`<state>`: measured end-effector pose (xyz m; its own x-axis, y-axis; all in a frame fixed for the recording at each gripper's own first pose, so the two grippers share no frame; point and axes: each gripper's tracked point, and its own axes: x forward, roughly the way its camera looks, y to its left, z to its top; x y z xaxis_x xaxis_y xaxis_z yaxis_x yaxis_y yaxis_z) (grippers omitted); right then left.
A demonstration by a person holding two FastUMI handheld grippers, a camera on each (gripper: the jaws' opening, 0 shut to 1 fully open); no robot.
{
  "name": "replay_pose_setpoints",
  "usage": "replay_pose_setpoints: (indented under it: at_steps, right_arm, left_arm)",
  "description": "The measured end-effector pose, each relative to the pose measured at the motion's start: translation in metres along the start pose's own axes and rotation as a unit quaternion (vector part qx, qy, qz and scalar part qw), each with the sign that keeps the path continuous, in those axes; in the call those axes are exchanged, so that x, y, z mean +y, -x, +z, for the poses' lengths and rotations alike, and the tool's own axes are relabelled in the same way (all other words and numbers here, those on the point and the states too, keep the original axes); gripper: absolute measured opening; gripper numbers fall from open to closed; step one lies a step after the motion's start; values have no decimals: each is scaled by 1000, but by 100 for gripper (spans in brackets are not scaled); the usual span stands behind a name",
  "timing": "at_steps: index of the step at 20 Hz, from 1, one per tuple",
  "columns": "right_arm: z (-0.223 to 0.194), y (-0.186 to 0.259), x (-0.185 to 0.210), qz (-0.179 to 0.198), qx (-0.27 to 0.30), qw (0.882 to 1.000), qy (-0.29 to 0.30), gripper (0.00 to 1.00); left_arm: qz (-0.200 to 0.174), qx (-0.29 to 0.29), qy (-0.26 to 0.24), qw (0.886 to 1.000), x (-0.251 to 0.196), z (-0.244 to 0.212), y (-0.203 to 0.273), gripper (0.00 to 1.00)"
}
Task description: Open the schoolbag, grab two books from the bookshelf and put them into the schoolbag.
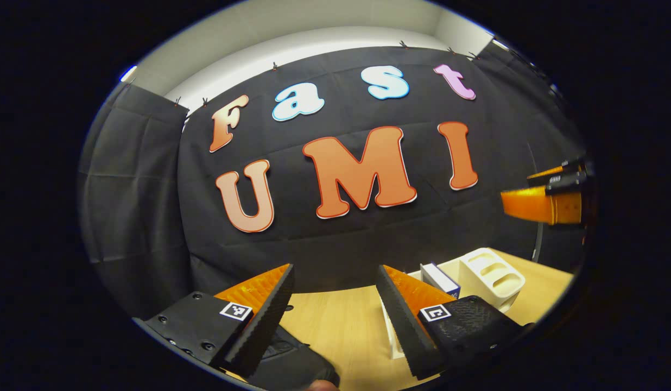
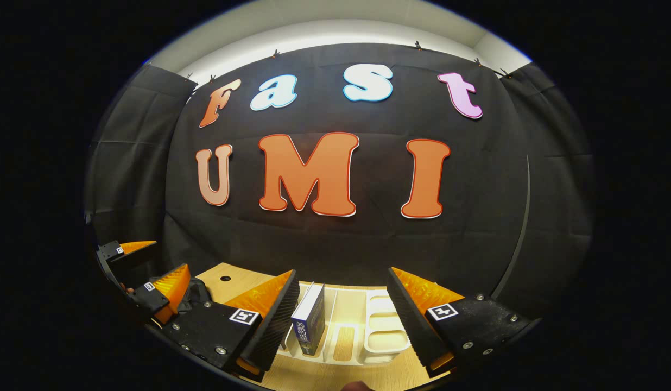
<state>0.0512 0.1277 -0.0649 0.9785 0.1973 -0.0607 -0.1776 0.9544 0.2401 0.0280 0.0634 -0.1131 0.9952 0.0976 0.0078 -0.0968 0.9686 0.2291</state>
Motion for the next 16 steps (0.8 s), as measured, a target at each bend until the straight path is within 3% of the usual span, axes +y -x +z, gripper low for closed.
replay_pose_setpoints:
  at_steps: [2, 7, 16]
  right_arm:
    - [-1, -2, 8, 19, -4, 1000, 4, 97]
    - [-1, -9, 9, 22, -9, 999, 26, 97]
    - [-9, -22, 5, 23, 0, 999, 46, 97]
  left_arm:
    - [6, 18, -23, 1000, 5, -24, 3, 96]
    - [34, 60, -79, 994, 33, -87, 19, 97]
    - [31, 147, -219, 964, 49, -200, 42, 98]
